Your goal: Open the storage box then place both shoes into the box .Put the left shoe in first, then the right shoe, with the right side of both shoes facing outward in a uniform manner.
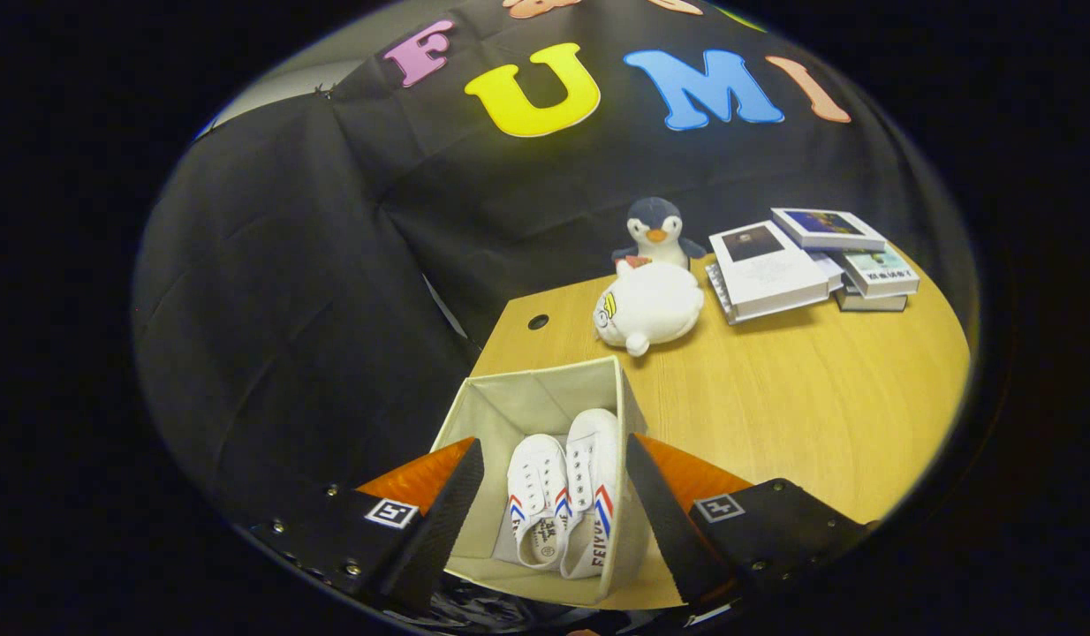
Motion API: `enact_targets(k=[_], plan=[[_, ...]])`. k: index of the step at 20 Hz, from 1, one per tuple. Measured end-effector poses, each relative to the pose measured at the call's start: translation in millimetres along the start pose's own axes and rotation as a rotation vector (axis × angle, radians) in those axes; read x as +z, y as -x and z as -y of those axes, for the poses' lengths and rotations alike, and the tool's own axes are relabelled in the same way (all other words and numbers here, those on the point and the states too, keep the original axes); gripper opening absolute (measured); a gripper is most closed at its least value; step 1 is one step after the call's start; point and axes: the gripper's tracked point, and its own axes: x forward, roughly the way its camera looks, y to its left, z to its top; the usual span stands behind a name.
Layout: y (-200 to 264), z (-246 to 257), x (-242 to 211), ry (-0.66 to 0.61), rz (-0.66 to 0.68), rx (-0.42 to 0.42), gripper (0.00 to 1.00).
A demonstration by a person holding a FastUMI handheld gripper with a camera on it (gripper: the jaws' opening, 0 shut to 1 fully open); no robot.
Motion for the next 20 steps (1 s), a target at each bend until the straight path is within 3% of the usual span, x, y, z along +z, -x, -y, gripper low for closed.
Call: enact_targets(k=[10, 20], plan=[[71, 30, 74, 0.207, 0.22, -0.036, 0.98], [170, 119, 128, 0.341, 0.488, -0.275, 0.98]])
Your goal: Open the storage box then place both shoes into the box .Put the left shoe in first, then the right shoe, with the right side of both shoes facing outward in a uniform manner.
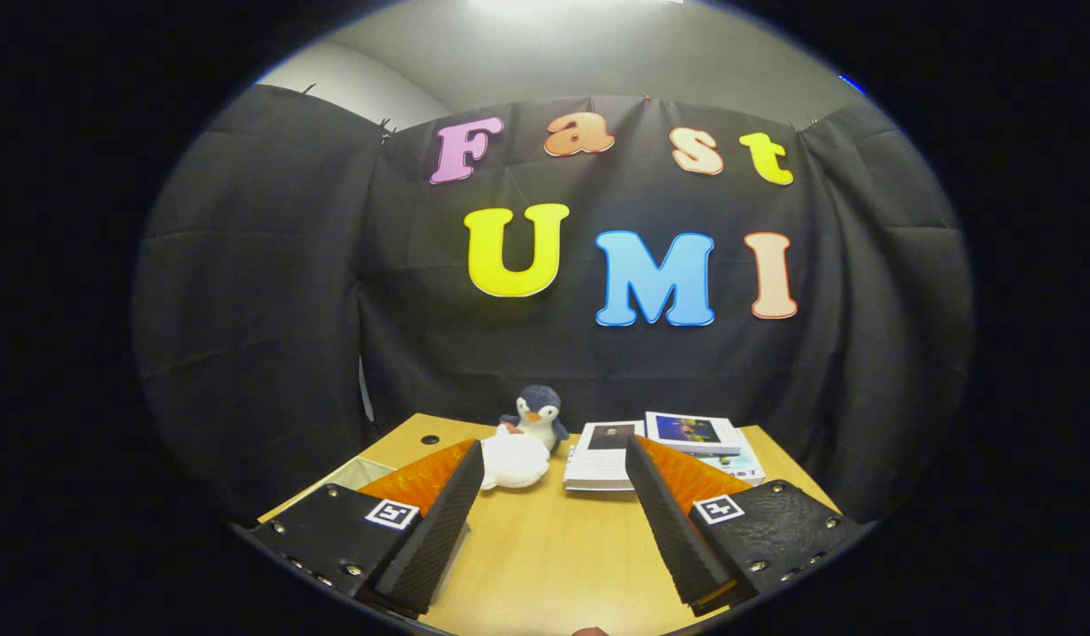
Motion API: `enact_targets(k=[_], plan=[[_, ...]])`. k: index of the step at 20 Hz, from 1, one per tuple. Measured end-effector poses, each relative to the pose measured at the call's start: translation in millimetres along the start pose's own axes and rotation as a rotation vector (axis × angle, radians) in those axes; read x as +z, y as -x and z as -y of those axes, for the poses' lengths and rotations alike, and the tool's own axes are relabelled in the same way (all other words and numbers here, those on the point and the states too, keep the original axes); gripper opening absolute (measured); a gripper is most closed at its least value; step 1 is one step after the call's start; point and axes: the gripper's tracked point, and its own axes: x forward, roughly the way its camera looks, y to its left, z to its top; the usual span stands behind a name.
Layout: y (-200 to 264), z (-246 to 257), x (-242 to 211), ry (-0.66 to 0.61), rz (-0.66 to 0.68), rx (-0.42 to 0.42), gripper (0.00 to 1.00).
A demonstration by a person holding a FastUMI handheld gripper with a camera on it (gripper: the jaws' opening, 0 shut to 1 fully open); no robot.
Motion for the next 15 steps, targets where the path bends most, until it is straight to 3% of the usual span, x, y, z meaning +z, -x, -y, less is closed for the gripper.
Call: enact_targets(k=[6, 15], plan=[[16, 46, 3, 0.007, 0.053, -0.084, 0.97], [16, 65, 11, -0.043, 0.095, -0.086, 0.98]])
